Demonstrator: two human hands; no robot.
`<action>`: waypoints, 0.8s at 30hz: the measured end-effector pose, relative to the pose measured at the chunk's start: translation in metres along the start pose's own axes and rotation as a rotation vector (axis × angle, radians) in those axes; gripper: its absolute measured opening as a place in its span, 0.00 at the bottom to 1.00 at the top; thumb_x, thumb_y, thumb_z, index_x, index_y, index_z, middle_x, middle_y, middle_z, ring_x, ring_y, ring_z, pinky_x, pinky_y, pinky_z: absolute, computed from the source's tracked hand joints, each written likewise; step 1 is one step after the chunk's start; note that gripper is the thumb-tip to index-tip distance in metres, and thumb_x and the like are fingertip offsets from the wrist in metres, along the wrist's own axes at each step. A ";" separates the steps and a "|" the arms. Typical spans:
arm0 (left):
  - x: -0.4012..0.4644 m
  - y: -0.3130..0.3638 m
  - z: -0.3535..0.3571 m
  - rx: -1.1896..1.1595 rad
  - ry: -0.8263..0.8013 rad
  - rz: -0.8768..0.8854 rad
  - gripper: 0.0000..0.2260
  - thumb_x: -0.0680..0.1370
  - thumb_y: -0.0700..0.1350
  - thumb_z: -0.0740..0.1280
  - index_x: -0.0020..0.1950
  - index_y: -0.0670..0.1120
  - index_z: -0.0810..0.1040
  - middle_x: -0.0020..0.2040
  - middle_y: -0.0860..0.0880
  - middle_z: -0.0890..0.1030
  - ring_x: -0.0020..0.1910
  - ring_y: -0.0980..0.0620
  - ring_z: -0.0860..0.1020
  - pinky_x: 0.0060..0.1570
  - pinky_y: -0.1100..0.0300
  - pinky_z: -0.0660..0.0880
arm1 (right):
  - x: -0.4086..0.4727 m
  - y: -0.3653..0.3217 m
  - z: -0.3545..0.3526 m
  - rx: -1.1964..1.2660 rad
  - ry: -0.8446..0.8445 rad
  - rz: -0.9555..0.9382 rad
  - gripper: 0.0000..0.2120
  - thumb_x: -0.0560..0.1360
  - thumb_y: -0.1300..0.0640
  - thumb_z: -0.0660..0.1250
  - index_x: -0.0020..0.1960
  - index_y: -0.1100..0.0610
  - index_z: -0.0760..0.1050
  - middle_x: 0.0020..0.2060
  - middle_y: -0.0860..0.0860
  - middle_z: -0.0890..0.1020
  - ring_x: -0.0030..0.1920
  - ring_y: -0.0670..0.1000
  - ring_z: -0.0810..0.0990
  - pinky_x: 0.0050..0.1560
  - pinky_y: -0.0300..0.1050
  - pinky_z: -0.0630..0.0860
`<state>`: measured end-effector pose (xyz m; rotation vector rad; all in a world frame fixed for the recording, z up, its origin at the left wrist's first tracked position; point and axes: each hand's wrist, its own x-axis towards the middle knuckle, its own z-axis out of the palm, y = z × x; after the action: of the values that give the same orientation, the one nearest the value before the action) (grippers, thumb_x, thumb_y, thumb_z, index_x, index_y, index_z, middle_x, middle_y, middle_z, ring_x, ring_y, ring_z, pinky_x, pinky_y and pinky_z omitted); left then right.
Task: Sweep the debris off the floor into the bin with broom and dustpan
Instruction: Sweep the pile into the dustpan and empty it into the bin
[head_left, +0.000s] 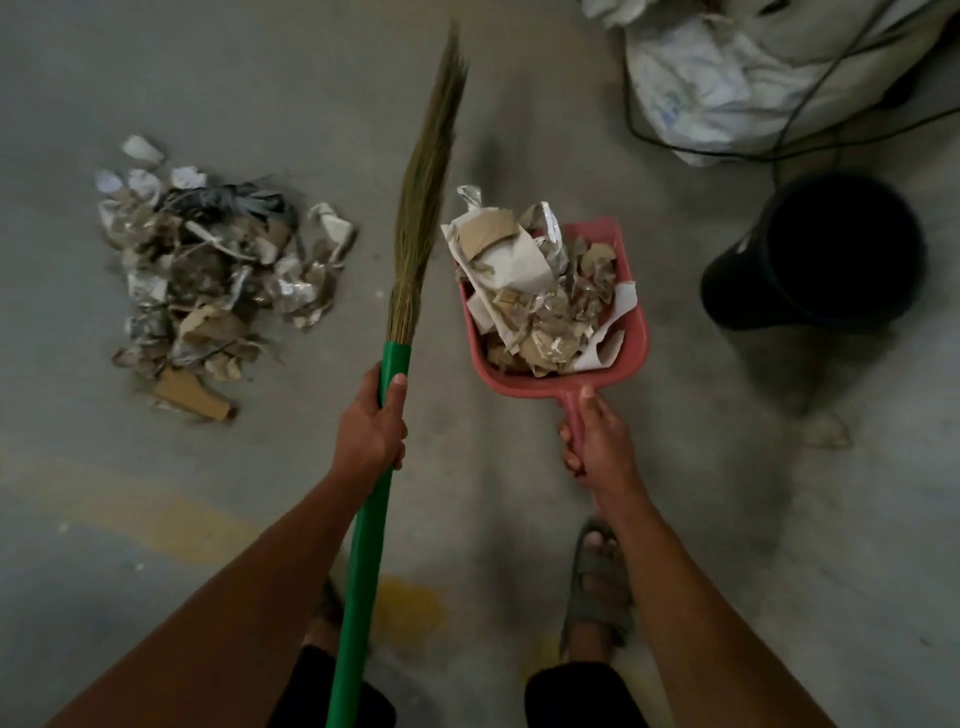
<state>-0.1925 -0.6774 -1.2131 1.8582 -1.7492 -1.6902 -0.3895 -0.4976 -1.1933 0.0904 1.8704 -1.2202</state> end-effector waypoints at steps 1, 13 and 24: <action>-0.007 0.010 0.019 0.000 -0.018 0.000 0.23 0.86 0.60 0.61 0.80 0.57 0.66 0.38 0.41 0.79 0.28 0.49 0.78 0.25 0.55 0.77 | 0.004 -0.005 -0.022 0.014 0.014 -0.003 0.19 0.87 0.41 0.58 0.51 0.54 0.77 0.32 0.51 0.76 0.23 0.47 0.66 0.24 0.38 0.60; -0.060 0.090 0.187 0.079 -0.149 -0.007 0.24 0.86 0.59 0.59 0.81 0.54 0.65 0.38 0.41 0.79 0.28 0.50 0.77 0.25 0.56 0.76 | 0.020 -0.061 -0.225 0.095 0.222 -0.014 0.18 0.88 0.41 0.55 0.53 0.53 0.77 0.32 0.49 0.76 0.21 0.45 0.65 0.22 0.35 0.60; -0.075 0.111 0.254 0.246 -0.197 -0.050 0.23 0.87 0.58 0.58 0.81 0.52 0.65 0.42 0.39 0.80 0.28 0.49 0.77 0.25 0.57 0.77 | 0.043 -0.101 -0.348 -0.032 0.413 0.010 0.18 0.86 0.40 0.57 0.52 0.50 0.80 0.36 0.53 0.80 0.23 0.48 0.69 0.23 0.38 0.65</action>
<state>-0.4266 -0.5129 -1.1898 1.8995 -2.0888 -1.8034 -0.6819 -0.2975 -1.1044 0.3563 2.2384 -1.2315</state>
